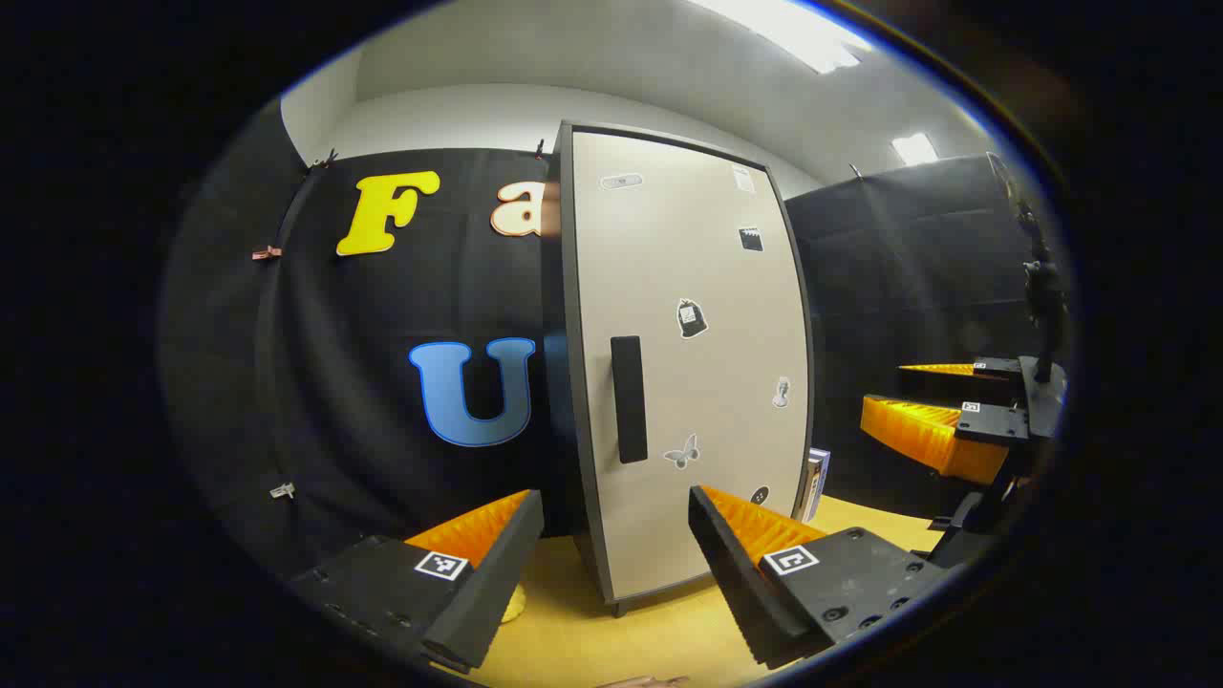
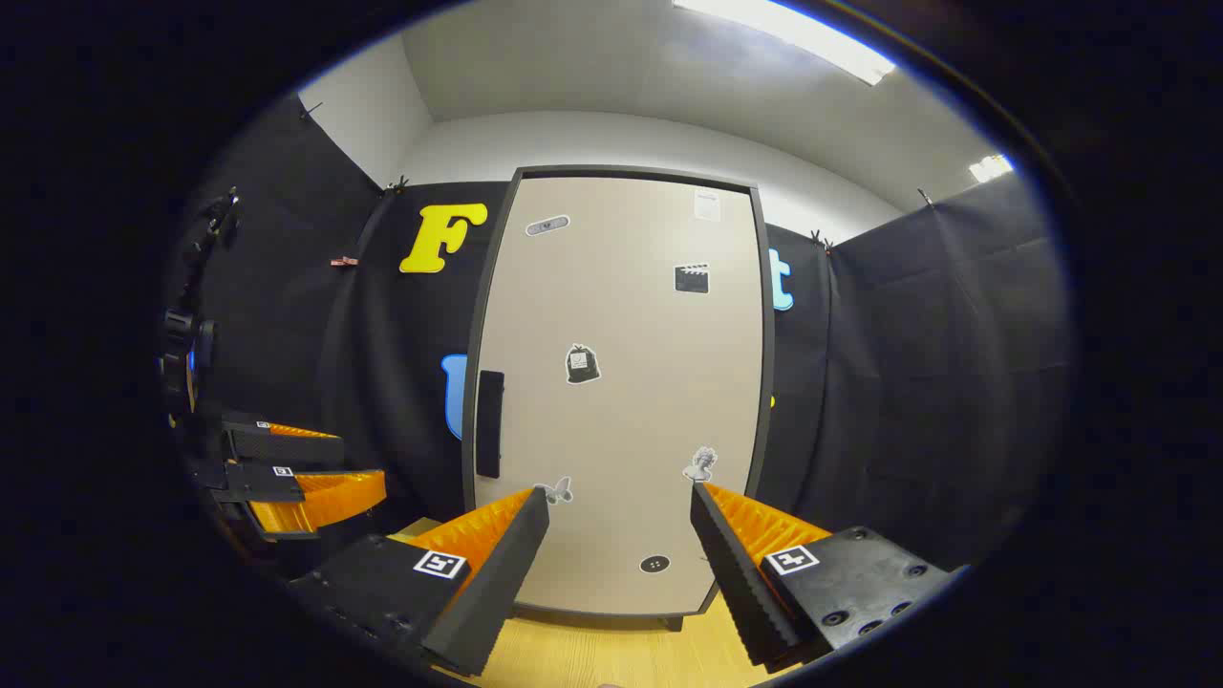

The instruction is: Open the cabinet door with the right hand, grasp the bottle in the cabinet with the left hand and place it on the coaster, then close the cabinet door with the right hand.

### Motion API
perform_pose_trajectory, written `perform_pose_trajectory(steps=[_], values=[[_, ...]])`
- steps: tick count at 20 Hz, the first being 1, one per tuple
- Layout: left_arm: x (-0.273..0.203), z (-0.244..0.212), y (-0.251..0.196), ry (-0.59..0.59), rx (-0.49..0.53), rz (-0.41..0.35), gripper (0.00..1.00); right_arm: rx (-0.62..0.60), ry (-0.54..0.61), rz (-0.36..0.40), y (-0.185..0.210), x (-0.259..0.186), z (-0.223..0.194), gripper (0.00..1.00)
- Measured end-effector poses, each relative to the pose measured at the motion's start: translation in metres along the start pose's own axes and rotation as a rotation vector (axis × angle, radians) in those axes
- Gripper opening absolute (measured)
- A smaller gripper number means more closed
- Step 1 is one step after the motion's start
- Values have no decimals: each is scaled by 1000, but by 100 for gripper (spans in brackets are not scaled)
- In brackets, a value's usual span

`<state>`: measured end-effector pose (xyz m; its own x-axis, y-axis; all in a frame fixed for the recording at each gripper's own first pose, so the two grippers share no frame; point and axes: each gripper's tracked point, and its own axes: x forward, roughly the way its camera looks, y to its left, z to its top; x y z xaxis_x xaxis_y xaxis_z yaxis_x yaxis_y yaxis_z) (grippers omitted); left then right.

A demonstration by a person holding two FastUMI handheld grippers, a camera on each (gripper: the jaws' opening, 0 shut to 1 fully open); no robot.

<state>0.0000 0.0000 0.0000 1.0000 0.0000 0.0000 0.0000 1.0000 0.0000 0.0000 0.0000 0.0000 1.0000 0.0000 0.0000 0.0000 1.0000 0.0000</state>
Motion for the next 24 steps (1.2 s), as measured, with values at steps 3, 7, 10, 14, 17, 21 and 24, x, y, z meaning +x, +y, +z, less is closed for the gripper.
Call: perform_pose_trajectory(steps=[3, 7, 10, 14, 17, 21, 24], values=[[0, -4, 2, 5, -17, -3, 96, 2, 12, 4, 3, 1, -2, 97], [2, -4, 3, 4, -26, -1, 96, 0, 26, 22, 12, 1, -6, 98], [1, -3, 4, 1, -31, 1, 96, 0, 17, 28, 15, 3, -4, 97], [1, -2, 7, -2, -27, 11, 96, 0, -2, 34, 16, 4, 0, 97], [1, -1, 10, -7, -24, 14, 96, -43, -16, 21, 16, 5, 1, 95], [-1, 0, 15, -12, -25, 18, 96, -66, -40, 38, 29, 8, 5, 96], [-5, 0, 24, -10, -24, 33, 96, -53, -28, 53, 37, 13, 3, 98]])
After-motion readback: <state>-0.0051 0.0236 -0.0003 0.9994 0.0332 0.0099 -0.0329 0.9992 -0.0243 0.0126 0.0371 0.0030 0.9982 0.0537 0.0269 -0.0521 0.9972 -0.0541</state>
